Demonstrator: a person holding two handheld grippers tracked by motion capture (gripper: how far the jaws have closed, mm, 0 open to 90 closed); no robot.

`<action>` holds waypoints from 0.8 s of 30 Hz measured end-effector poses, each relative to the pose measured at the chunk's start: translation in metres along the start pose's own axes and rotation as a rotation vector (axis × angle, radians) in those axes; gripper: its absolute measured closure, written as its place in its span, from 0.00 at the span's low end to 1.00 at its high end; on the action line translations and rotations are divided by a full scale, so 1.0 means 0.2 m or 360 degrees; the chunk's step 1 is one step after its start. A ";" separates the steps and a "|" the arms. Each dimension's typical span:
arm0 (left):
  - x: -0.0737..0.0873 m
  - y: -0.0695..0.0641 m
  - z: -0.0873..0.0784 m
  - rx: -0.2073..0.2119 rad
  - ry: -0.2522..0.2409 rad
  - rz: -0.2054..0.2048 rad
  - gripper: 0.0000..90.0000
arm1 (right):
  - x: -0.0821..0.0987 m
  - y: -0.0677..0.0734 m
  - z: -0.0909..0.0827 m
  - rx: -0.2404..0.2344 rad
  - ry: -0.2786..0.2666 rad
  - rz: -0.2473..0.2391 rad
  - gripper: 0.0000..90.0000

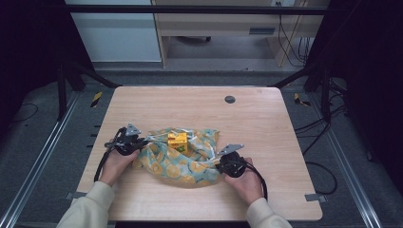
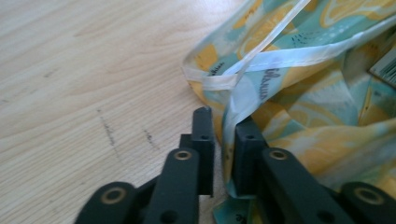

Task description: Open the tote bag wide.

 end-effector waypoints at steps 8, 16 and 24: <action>-0.08 0.02 -0.12 -0.0004 -0.0180 -0.0101 0.54 | -0.06 0.03 -0.04 0.0052 -0.0109 -0.0004 0.43; -0.17 0.00 -0.25 0.0022 -0.0333 -0.0101 0.41 | -0.14 0.09 -0.14 0.0049 -0.0285 -0.0029 0.16; -0.19 -0.01 -0.34 0.0025 -0.0359 -0.0084 0.39 | -0.17 0.09 -0.28 0.0065 -0.0422 -0.0014 0.12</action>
Point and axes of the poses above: each handheld gripper's, and its own axes: z roughly forward along the jaws, x roughly out of its underside, y roughly to its left, the point moved 3 cm from there along z, roughly forward along the jaws, and after that the axes turned 7 degrees about -x, right-handed, at the moved point
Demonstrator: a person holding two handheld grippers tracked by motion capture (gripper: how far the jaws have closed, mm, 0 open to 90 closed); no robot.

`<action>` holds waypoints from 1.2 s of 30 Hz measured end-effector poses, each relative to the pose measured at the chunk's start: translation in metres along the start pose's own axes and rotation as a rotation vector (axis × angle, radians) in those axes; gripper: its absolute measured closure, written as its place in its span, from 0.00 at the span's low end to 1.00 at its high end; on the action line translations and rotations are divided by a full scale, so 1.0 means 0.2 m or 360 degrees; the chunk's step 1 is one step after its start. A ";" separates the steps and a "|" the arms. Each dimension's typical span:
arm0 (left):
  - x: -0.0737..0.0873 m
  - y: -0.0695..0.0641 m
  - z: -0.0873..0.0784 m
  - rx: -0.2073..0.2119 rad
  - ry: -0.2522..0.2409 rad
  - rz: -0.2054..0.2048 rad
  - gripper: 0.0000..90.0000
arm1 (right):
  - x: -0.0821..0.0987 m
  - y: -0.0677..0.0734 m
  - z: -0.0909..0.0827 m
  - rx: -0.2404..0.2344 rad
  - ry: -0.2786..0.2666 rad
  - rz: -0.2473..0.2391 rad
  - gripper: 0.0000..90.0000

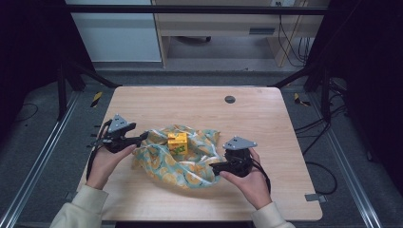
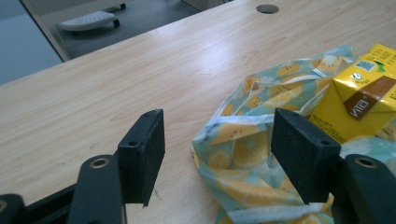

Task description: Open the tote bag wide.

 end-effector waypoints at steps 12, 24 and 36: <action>-0.01 -0.02 -0.04 0.0011 0.0007 -0.0003 0.39 | -0.01 0.00 -0.03 -0.0054 -0.0011 0.0039 0.09; -0.02 -0.05 -0.05 0.0019 0.0025 0.0048 0.39 | 0.01 0.07 0.12 -0.0049 0.0239 -0.0030 0.10; 0.04 -0.02 -0.10 -0.0038 0.0068 0.0072 0.37 | 0.16 0.02 -0.08 0.0025 0.0206 0.0013 0.07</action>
Point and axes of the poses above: each handheld gripper's, and its own axes: z roughly forward along the jaws, x roughly out of its underside, y roughly to its left, the point moved 3 cm from there along z, roughly forward along the jaws, and after that the axes turned 7 degrees about -x, right-handed, at the moved point
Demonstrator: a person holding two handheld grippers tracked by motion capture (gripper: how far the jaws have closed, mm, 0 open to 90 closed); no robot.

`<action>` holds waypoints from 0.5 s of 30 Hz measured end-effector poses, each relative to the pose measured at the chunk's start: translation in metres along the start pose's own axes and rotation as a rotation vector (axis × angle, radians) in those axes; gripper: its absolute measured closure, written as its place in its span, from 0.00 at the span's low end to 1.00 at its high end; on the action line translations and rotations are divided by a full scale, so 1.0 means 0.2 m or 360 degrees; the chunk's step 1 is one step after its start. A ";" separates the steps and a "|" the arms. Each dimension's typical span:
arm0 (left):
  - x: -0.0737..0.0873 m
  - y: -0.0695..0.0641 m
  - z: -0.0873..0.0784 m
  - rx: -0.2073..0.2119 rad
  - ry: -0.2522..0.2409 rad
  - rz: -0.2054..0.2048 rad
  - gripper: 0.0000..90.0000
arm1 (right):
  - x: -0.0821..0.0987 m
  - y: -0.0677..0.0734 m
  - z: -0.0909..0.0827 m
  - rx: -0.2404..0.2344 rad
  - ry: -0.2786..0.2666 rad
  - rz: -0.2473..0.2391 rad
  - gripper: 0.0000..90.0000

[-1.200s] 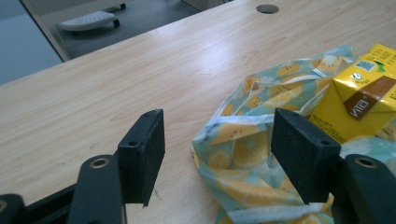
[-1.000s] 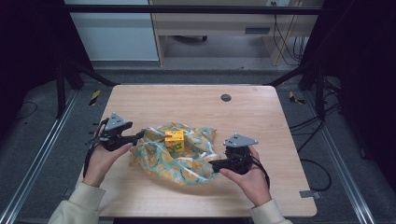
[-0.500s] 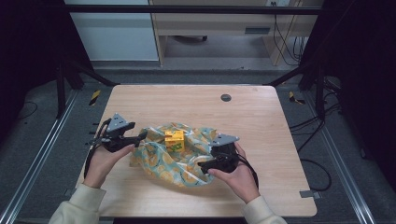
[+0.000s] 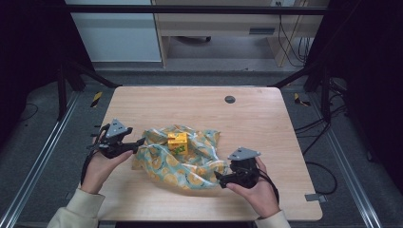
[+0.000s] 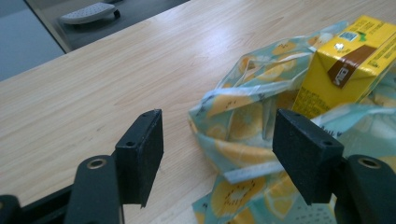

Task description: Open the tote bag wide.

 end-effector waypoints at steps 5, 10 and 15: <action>0.07 0.04 -0.03 -0.0047 0.0038 -0.0017 0.32 | 0.03 -0.14 -0.11 0.0040 -0.0176 0.0112 0.06; 0.23 0.09 -0.05 -0.0075 0.0165 -0.0033 0.26 | 0.14 -0.31 -0.15 0.0200 -0.0141 0.0243 0.07; 0.35 0.10 -0.08 -0.0096 0.0257 -0.0041 0.17 | 0.22 -0.39 -0.11 0.0241 -0.0072 0.0321 0.07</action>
Point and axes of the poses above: each handheld gripper's, and its own axes: z roughly forward along the jaws, x roughly out of its underside, y roughly to its left, the point moved 3 cm from there along z, roughly forward along the jaws, and after that the axes turned 7 degrees about -x, right-handed, at the moved point
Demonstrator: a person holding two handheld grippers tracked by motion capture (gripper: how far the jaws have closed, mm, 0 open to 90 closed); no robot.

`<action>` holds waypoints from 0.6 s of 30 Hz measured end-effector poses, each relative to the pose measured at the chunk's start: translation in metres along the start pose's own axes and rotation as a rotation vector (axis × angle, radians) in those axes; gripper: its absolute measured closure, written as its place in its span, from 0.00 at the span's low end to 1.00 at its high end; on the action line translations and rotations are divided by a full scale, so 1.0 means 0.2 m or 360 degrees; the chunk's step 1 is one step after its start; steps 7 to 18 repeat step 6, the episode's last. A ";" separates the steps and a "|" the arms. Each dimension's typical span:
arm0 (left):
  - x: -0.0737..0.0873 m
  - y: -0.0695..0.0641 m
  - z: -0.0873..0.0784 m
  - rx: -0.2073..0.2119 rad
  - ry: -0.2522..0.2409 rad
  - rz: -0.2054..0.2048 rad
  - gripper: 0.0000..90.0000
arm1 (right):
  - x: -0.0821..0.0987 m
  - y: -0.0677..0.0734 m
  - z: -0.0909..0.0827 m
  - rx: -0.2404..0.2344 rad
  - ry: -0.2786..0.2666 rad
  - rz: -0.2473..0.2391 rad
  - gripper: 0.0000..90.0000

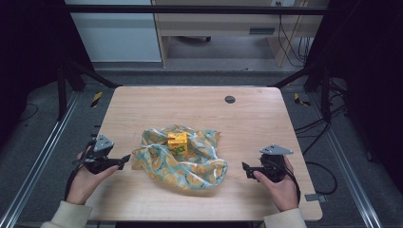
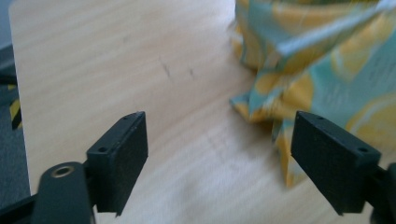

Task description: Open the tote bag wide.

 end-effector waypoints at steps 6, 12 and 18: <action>0.12 0.01 -0.02 0.0017 0.0040 -0.0031 0.09 | 0.06 -0.07 0.03 0.0032 0.0048 0.0073 0.07; 0.12 0.01 -0.02 0.0017 0.0040 -0.0031 0.09 | 0.06 -0.07 0.03 0.0032 0.0048 0.0073 0.07; 0.12 0.01 -0.02 0.0017 0.0040 -0.0031 0.09 | 0.06 -0.07 0.03 0.0032 0.0048 0.0073 0.07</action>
Point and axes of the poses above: each handheld gripper's, and its own axes: z roughly forward along the jaws, x roughly out of its underside, y roughly to its left, the point moved 3 cm from there along z, roughly forward along the jaws, and after that the axes turned 7 degrees about -x, right-handed, at the moved point
